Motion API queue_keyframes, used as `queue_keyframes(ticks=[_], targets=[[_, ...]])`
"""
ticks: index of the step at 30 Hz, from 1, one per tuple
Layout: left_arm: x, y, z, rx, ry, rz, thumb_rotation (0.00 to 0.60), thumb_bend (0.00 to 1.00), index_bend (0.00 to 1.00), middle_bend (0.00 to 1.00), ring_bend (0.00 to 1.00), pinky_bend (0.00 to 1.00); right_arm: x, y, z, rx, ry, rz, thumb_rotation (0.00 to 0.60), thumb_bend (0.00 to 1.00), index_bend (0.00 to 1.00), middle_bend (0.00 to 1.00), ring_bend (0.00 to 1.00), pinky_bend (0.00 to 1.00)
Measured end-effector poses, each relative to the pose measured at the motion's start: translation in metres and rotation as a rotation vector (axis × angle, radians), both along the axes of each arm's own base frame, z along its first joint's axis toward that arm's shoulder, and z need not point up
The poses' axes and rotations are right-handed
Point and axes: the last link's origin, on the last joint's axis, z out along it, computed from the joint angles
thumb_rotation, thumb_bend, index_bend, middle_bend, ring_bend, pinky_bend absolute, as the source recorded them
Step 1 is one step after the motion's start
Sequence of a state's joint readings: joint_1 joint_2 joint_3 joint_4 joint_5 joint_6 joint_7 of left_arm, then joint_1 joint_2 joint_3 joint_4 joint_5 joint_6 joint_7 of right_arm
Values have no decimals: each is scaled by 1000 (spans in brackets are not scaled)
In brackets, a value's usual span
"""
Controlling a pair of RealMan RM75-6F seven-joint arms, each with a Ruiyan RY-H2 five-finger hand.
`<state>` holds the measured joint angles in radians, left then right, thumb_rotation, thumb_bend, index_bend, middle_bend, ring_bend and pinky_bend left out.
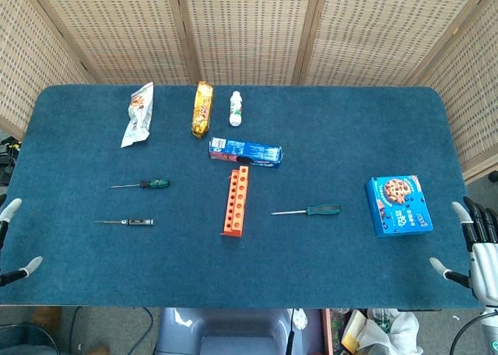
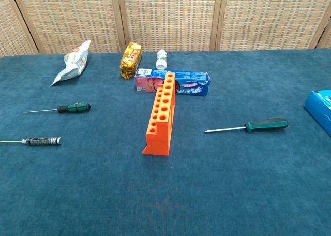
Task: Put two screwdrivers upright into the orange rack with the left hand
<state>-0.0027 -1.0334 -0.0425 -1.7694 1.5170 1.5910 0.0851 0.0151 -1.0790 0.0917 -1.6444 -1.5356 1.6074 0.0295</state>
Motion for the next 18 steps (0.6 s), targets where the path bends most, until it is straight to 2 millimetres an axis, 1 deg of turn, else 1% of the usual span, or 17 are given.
queue_keyframes(ticks=[5, 8, 9, 11, 12, 13, 16, 18], targets=[[1, 3, -5, -21, -3, -1, 600, 0, 0, 0, 0, 0, -1, 1, 1, 1, -4, -7, 600, 0, 0, 0, 0, 0], [3, 12, -11, -45, -14, -11, 600, 0, 4, 0, 0, 0, -1, 1, 2, 1, -15, -8, 600, 0, 0, 0, 0, 0], [3, 17, -14, -52, -20, -17, 600, 0, 42, 0, 0, 0, -2, 1, 3, 2, -18, -8, 600, 0, 0, 0, 0, 0], [6, 31, -22, -69, -37, -33, 600, 16, 170, 0, 0, 0, -2, 1, 4, 4, -25, -8, 600, 0, 0, 0, 0, 0], [7, 38, -27, -79, -45, -39, 600, 44, 255, 0, 0, 0, -2, 0, 4, 6, -28, -8, 600, 0, 0, 0, 0, 0], [8, 43, -31, -91, -52, -43, 600, 86, 314, 0, 0, 0, -2, 0, 4, 7, -30, -8, 600, 0, 0, 0, 0, 0], [11, 60, -45, -141, -80, -43, 600, 189, 402, 0, 0, 0, -2, -1, 5, 11, -35, -9, 600, 0, 0, 0, 0, 0], [14, 72, -56, -183, -97, -34, 600, 218, 420, 0, 0, 0, -3, -2, 5, 14, -37, -11, 600, 0, 0, 0, 0, 0]])
